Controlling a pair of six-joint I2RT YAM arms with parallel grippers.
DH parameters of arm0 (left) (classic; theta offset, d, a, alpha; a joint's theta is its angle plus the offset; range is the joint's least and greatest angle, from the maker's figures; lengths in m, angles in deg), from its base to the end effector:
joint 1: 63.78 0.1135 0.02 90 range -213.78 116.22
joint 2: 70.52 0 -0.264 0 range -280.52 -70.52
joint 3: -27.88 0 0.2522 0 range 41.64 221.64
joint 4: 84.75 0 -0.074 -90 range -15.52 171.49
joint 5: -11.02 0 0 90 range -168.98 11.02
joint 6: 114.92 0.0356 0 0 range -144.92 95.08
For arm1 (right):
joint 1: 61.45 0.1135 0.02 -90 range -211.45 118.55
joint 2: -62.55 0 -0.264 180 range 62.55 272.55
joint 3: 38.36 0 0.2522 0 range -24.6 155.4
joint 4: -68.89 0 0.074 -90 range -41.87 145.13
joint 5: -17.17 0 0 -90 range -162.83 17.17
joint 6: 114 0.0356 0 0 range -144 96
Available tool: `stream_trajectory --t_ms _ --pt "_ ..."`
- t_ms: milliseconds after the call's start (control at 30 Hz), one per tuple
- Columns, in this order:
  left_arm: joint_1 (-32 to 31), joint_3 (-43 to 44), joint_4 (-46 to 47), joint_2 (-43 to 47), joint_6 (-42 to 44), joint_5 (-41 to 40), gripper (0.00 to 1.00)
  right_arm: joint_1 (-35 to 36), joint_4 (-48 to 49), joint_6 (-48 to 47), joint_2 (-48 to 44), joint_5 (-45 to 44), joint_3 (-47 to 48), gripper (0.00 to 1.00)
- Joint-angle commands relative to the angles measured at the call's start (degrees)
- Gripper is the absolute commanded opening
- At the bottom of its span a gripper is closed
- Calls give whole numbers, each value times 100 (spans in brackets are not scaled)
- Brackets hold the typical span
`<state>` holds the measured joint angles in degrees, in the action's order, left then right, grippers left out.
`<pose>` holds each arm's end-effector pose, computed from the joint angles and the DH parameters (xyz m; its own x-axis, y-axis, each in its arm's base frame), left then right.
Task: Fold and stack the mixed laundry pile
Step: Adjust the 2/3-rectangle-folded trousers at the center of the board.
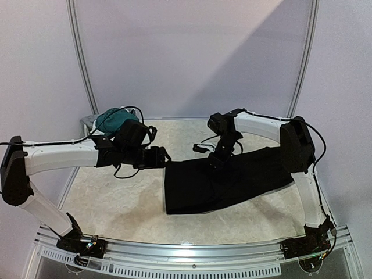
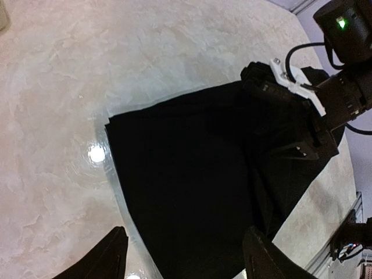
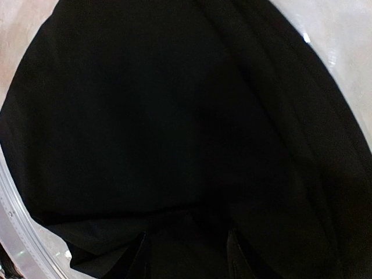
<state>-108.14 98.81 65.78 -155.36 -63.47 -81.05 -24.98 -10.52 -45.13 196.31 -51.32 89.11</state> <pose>0.2302 -0.2233 0.2405 -0.8078 -0.0812 -0.5839 0.2257 0.8724 -0.4335 0.3632 0.2847 0.1697 -0.5407 -0.8167 -0.2017 -0.8255 0.4689 0.3140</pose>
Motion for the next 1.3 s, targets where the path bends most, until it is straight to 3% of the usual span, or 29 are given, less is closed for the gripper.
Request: stream_trajectory --t_ms 0,267,400,567,933,1267 --pt "-124 -328 612 20 -407 343 69 146 -25 260 174 -440 61 42" --pt "-187 -367 591 -11 -478 224 69 156 -2 332 135 -567 46 22" --pt "-187 -232 966 -464 -424 373 68 152 -6 290 -113 -620 -131 14" --pt "-290 504 1346 -1581 -593 1179 64 157 84 145 -1081 -621 -896 13" --pt "-725 1706 1700 -3276 -1047 1810 63 2 481 47 -3089 -758 -2952 14" --pt "-870 2240 1931 -4028 -1289 2178 64 -1931 1117 -65 -3909 -501 -3889 27"
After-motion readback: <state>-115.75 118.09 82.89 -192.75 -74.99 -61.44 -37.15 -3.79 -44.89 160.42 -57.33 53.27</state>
